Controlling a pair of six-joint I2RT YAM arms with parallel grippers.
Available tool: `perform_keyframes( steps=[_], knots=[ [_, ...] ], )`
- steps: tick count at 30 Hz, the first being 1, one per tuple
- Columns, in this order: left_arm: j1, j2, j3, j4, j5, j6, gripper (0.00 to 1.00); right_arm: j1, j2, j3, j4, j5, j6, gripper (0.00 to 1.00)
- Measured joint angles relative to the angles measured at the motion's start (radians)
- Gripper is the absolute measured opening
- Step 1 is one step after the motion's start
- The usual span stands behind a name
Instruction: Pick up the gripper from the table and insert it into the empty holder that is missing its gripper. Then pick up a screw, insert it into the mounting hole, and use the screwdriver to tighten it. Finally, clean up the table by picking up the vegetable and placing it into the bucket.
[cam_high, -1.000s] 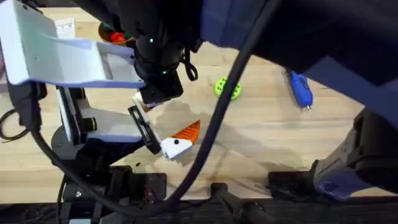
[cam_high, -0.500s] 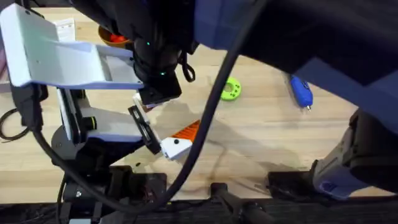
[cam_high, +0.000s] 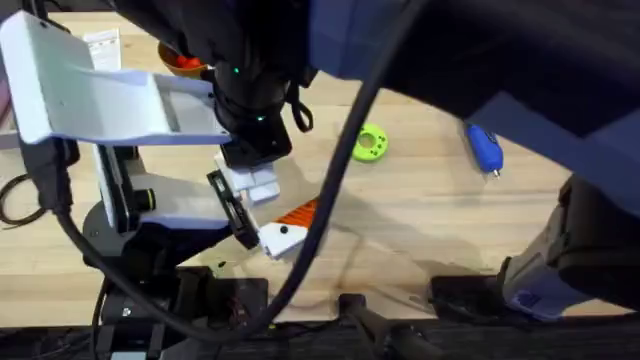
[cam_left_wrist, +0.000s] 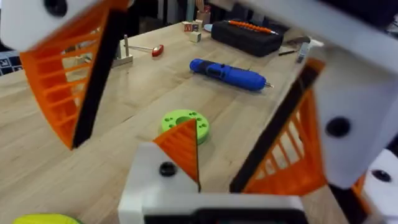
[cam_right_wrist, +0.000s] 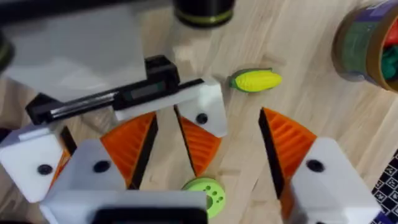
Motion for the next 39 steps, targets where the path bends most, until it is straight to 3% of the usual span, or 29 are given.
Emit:
perform_keyframes(
  steps=[9,19,29,35,39],
  knots=[
    [0.0,0.0,0.0,0.0,0.0,0.007,0.985,-0.011,0.013,0.0,0.023,0.0,0.065,0.992],
    [0.0,0.0,0.0,0.0,-0.003,0.007,0.987,-0.085,-0.049,-0.033,0.103,-0.016,0.29,0.992],
    [0.0,0.0,0.0,0.0,-0.003,0.007,0.985,-0.235,-0.401,-0.457,0.335,-0.007,0.491,0.991],
    [0.0,0.0,0.0,0.0,-0.003,0.007,0.986,-0.358,-0.589,-0.621,0.295,0.062,0.741,0.991],
    [0.0,0.0,0.0,0.0,-0.003,0.007,0.986,-0.452,-0.647,-0.659,0.191,0.095,0.88,0.991]
  ],
)
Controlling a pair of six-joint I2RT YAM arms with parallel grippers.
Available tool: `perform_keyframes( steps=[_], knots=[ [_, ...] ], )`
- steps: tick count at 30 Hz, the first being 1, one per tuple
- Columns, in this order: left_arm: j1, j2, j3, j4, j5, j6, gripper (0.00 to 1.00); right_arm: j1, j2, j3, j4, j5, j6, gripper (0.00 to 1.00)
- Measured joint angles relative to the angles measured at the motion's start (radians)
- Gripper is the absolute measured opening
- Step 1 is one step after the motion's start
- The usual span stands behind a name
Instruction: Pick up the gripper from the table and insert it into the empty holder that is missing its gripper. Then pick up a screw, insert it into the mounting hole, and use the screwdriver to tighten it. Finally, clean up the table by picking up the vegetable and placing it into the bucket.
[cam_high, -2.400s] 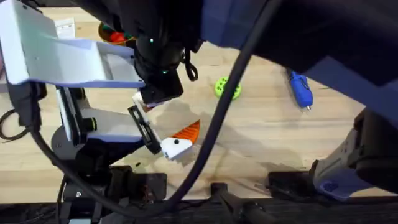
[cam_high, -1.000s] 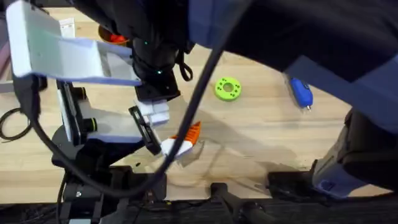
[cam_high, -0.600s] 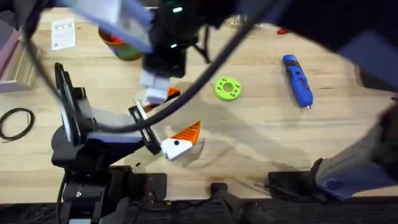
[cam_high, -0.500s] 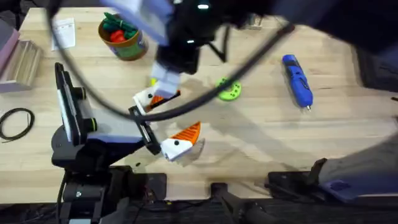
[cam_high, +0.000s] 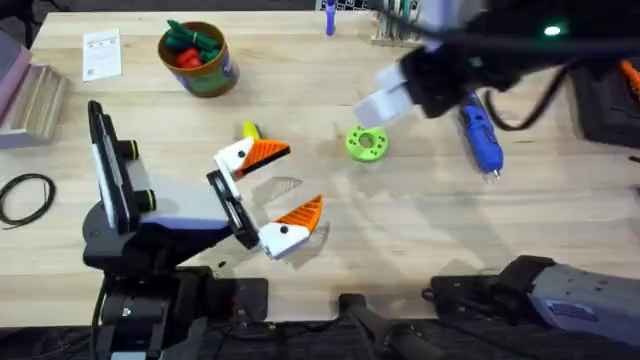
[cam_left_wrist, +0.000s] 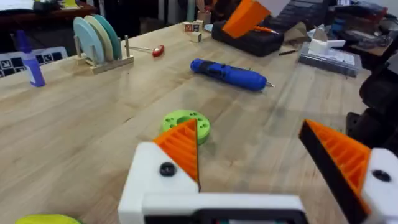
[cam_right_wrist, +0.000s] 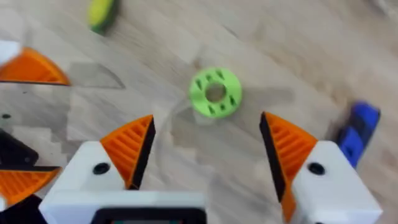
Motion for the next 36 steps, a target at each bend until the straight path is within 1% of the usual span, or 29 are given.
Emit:
perform_keyframes(
  steps=[6,10,13,20,28,32,33,34,35,36],
  knots=[
    [0.0,0.0,0.0,0.0,0.0,0.0,0.986,-0.129,-0.044,-0.002,-0.105,0.013,0.083,0.991],
    [0.0,0.0,0.0,0.0,0.0,0.0,0.986,-0.189,-0.048,-0.005,-0.105,0.015,0.102,0.99],
    [0.0,0.0,0.0,0.0,0.0,0.0,0.986,-0.219,-0.048,-0.018,-0.068,0.015,0.117,0.991],
    [0.0,0.0,0.0,0.0,0.0,0.0,0.986,-0.235,-0.048,-0.025,0.03,0.015,0.13,0.991],
    [0.0,0.0,0.0,0.0,0.0,0.0,0.986,-0.235,-0.046,-0.025,0.027,0.015,0.13,0.99],
    [0.0,0.0,0.0,0.0,0.0,0.0,0.986,-0.235,-0.026,-0.025,0.012,0.015,0.13,0.992],
    [0.0,0.0,0.0,0.0,0.0,-0.002,0.969,-0.235,-0.018,-0.025,0.006,0.015,0.13,0.992],
    [0.0,0.0,0.0,0.0,0.0,0.0,0.827,-0.235,-0.011,-0.025,-0.003,0.015,0.13,0.992],
    [0.0,0.0,0.0,0.0,0.0,0.0,0.659,-0.235,-0.003,-0.026,-0.014,0.015,0.13,0.991],
    [0.0,0.0,0.0,0.0,0.0,0.0,0.524,-0.235,0.002,-0.026,-0.022,0.015,0.13,0.991]
  ],
)
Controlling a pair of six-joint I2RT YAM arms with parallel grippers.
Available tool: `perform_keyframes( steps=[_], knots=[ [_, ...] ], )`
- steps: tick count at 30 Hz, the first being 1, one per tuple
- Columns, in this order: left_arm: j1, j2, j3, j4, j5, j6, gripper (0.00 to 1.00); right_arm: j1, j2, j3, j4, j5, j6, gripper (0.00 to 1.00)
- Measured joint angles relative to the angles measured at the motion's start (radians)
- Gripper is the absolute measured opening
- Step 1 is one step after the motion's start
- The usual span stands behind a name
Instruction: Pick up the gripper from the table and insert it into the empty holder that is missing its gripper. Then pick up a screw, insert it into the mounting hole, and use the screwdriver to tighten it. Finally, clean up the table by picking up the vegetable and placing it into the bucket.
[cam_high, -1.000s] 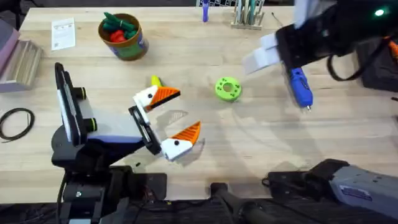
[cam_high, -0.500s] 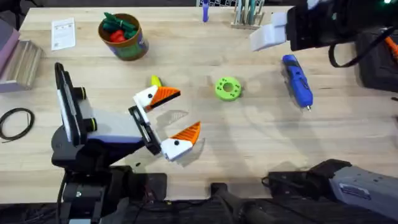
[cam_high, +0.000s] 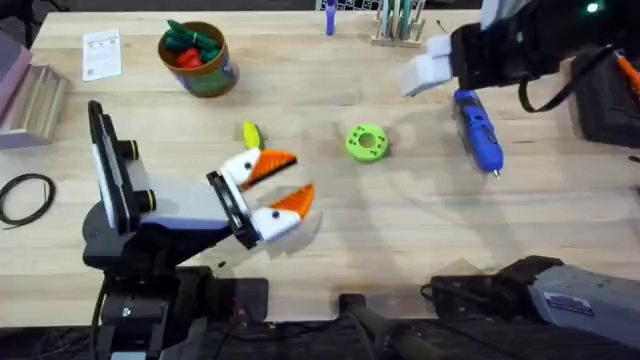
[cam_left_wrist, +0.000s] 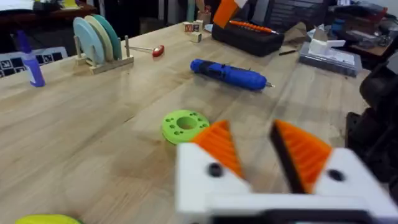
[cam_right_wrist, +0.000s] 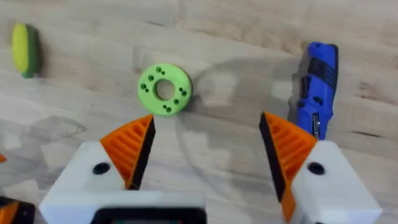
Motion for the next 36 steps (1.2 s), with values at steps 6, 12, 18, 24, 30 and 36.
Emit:
perform_keyframes(
  steps=[6,12,18,24,30,36],
  knots=[
    [0.0,0.0,0.0,0.0,0.0,0.004,0.014,-0.021,0.003,0.0,-0.017,0.0,0.016,0.991],
    [0.0,0.0,0.0,0.0,0.0,0.004,0.017,-0.11,0.0,-0.002,-0.064,0.0,0.09,0.991],
    [0.0,0.0,0.0,0.0,0.0,0.012,0.017,-0.209,-0.022,-0.065,-0.021,0.0,0.127,0.991],
    [0.0,0.0,0.0,0.0,0.0,0.019,0.017,-0.316,-0.02,-0.132,0.066,0.0,0.106,0.992],
    [0.0,0.0,0.0,0.0,0.0,0.019,0.016,-0.42,0.048,-0.133,0.163,-0.001,-0.032,0.994],
    [0.0,0.0,0.0,0.0,0.0,0.019,0.016,-0.479,0.15,-0.132,0.215,-0.004,-0.18,0.993]
  ],
)
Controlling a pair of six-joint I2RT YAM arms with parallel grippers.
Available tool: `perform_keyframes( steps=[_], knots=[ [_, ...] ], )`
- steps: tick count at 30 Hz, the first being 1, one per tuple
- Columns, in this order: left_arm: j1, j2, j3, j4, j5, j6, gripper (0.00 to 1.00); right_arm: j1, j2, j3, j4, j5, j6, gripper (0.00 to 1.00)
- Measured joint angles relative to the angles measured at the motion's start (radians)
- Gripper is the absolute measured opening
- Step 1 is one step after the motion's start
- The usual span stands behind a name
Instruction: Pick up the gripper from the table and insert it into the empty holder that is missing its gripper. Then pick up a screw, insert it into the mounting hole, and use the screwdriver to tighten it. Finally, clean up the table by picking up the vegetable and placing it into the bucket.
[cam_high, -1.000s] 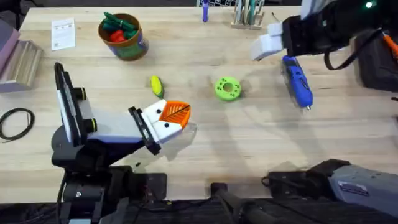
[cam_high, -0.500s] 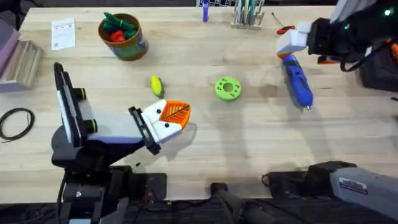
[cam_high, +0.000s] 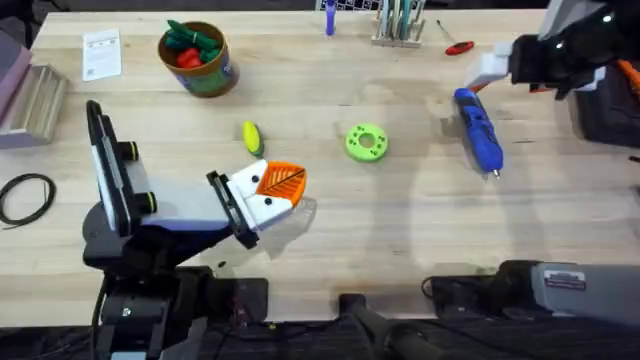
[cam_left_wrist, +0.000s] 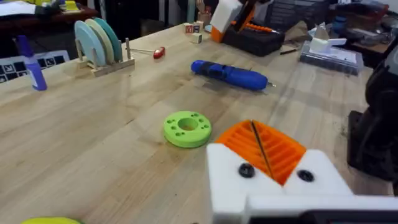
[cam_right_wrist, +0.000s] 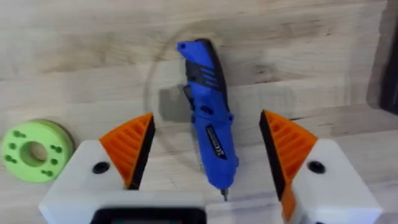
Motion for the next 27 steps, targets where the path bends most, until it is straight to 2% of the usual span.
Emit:
perform_keyframes(
  steps=[10,27],
  knots=[
    [0.0,0.0,0.0,0.0,0.0,0.0,0.016,-0.003,0.186,0.017,0.021,-0.001,-0.16,0.991],
    [0.0,0.0,0.0,0.0,0.0,0.0,0.016,-0.05,0.372,0.021,0.067,-0.004,-0.195,0.982]
  ],
)
